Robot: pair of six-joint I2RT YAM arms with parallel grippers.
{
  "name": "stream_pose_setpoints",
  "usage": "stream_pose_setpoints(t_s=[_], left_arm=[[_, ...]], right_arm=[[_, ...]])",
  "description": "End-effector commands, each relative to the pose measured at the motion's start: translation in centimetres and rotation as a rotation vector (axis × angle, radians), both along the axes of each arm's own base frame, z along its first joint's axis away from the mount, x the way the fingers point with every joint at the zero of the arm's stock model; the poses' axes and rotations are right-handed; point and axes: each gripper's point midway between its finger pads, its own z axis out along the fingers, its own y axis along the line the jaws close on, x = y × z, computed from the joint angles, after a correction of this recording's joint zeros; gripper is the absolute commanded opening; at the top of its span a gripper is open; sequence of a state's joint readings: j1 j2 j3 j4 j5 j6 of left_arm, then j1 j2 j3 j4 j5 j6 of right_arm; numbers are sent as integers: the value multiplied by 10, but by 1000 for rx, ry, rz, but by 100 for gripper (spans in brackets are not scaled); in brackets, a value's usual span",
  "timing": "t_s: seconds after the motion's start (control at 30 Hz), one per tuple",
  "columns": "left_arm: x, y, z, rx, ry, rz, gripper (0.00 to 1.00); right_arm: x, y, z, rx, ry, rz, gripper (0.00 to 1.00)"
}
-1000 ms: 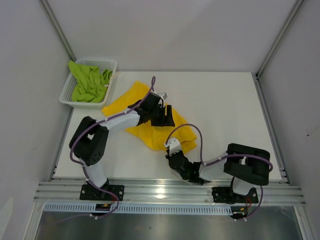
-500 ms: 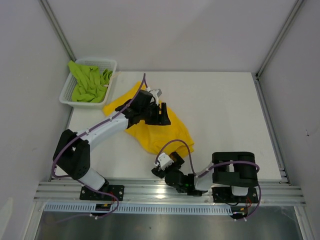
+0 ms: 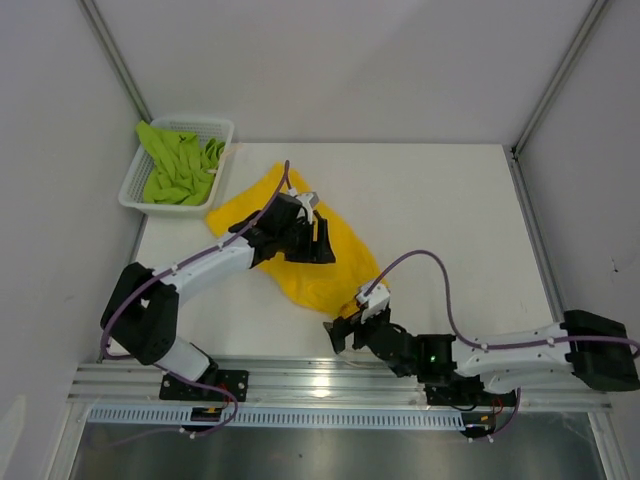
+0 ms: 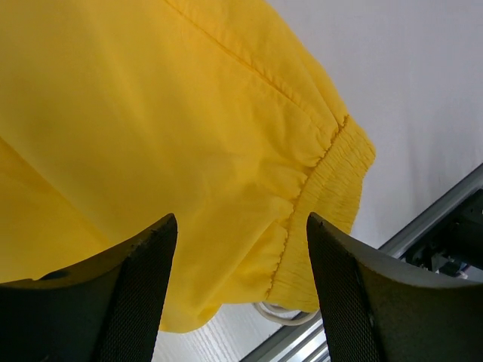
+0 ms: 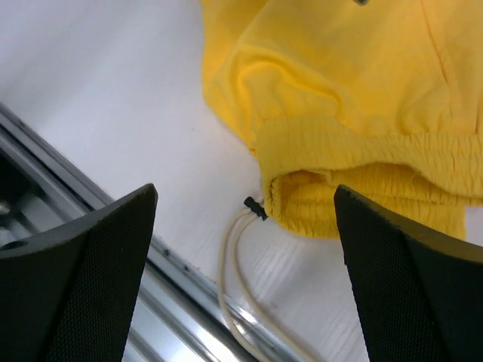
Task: Fold and stack the shorts
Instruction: Fold the shorts
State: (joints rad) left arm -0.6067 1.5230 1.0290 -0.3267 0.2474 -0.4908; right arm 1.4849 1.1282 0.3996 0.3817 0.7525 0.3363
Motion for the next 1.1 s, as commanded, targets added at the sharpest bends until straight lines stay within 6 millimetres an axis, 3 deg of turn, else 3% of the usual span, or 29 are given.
stream_pose_setpoints(t_s=[0.0,0.03,0.07,0.13,0.17,0.37,0.53,0.97,1.07], left_arm=[[-3,-9,22,-70,-67,-11,72],[-9,-13,24,-85,-80,-27,72],[-11,-16,25,-93,-87,-24,71],[-22,-22,23,-108,-97,-33,71],[-25,-21,23,-112,-106,-31,71],[-30,-31,18,-134,-118,-40,66],[-41,-39,5,-106,-114,-66,60],[-99,-30,-53,-63,-65,-76,38],[-111,-29,-65,-32,-56,-73,37]], right_arm=[[4,-36,-14,123,283,-200,99],[12,-47,-23,197,397,-286,99],[2,-41,-19,272,493,-236,99],[1,-49,-28,420,625,-306,99],[0,-50,-18,511,652,-307,99],[8,-72,-17,744,779,-504,100],[10,-77,-40,807,944,-661,100],[28,-87,-62,927,963,-765,100],[31,-77,-65,932,968,-741,99]])
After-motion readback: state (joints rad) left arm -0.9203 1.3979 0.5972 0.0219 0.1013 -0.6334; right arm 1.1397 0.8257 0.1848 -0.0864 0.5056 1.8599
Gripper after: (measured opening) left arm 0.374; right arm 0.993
